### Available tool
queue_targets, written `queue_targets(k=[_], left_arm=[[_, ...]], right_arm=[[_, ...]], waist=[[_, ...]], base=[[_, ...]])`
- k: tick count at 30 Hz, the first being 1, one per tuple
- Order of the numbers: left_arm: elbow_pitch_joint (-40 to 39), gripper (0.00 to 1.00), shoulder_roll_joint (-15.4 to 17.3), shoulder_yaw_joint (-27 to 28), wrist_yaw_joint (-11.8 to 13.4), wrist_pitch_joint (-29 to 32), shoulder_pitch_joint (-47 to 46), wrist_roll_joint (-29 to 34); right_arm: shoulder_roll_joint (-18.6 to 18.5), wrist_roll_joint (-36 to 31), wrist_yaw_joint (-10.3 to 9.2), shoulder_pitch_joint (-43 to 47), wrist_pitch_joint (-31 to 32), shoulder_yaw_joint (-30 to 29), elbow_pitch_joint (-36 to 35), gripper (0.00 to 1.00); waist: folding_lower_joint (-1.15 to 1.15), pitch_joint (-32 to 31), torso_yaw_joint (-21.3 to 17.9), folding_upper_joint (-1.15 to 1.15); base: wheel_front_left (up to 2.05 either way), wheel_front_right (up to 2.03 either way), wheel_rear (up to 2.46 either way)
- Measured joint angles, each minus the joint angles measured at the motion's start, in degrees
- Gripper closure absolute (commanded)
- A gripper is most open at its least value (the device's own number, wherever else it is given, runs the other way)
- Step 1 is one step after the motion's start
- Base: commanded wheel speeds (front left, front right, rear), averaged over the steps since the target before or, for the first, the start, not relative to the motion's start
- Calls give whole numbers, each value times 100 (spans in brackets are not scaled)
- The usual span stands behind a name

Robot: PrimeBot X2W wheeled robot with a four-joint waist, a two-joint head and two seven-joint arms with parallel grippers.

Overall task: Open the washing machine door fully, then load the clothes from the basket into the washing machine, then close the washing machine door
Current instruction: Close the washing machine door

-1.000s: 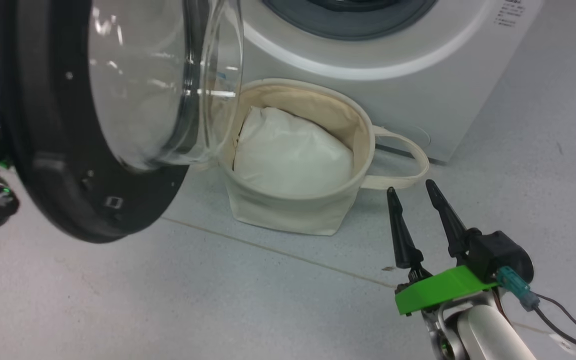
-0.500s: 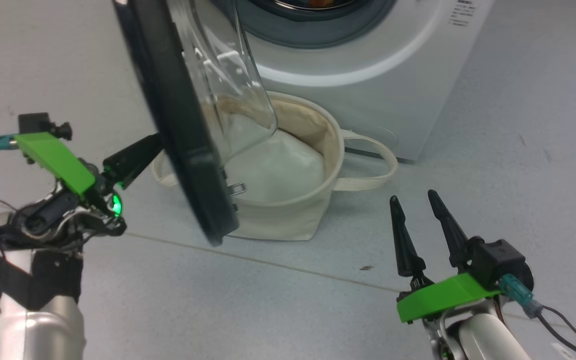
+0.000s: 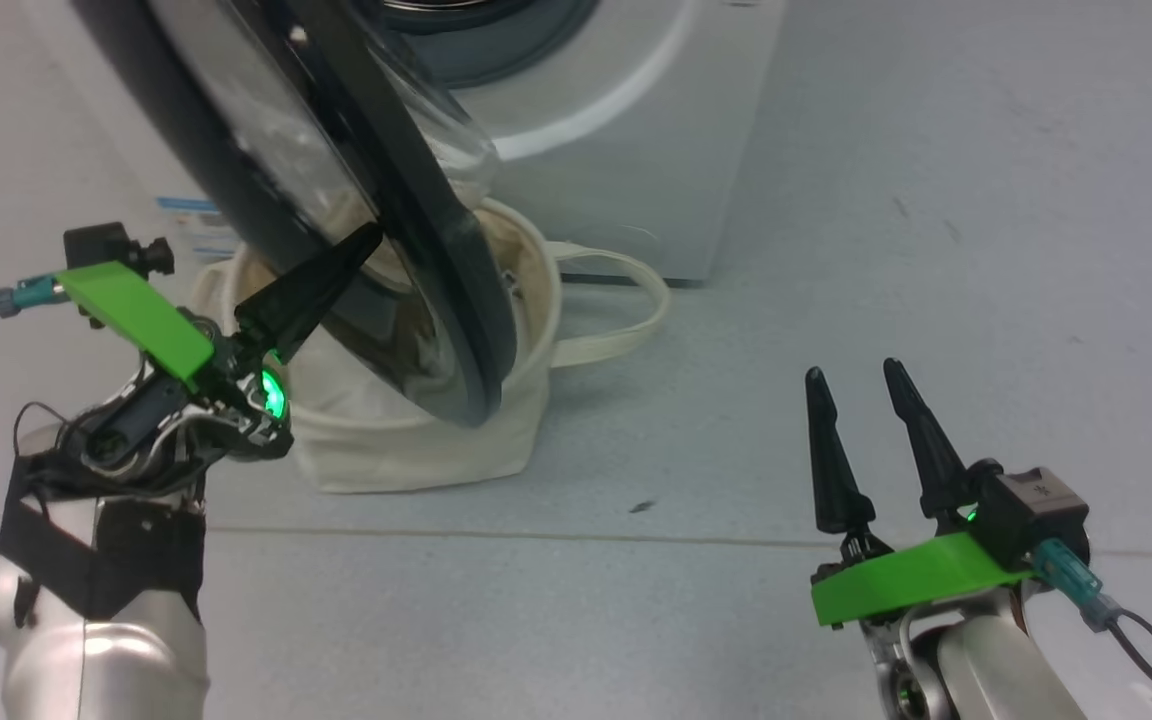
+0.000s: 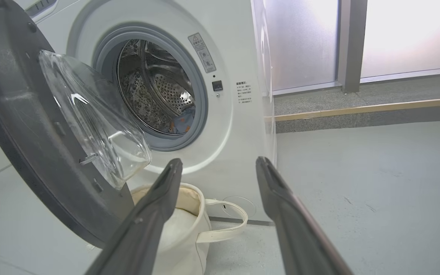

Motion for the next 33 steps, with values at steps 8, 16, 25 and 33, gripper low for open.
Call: queue_targets(k=[8, 16, 25, 33], left_arm=[[378, 100, -31, 45, -109, -408, -38, -22], [610, 100, -47, 31, -154, -803, -488, 127], [461, 100, -57, -345, -154, -854, -582, 238], [-414, 100, 335, -1184, -154, -1551, 157, 1027]], right_arm=[[3, 87, 0, -2, 0, -24, 9, 0], [10, 212, 0, -82, 0, -86, -71, 0], [24, 268, 0, -203, 0, -180, -129, 0], [25, 269, 0, -203, 0, -92, -181, 0]], waist=[[0, 127, -746, 0], [0, 466, -1306, 0], [0, 699, -1343, 0], [-1, 486, -923, 0]], base=[[0, 0, 0], [0, 0, 0], [0, 0, 0], [0, 0, 0]])
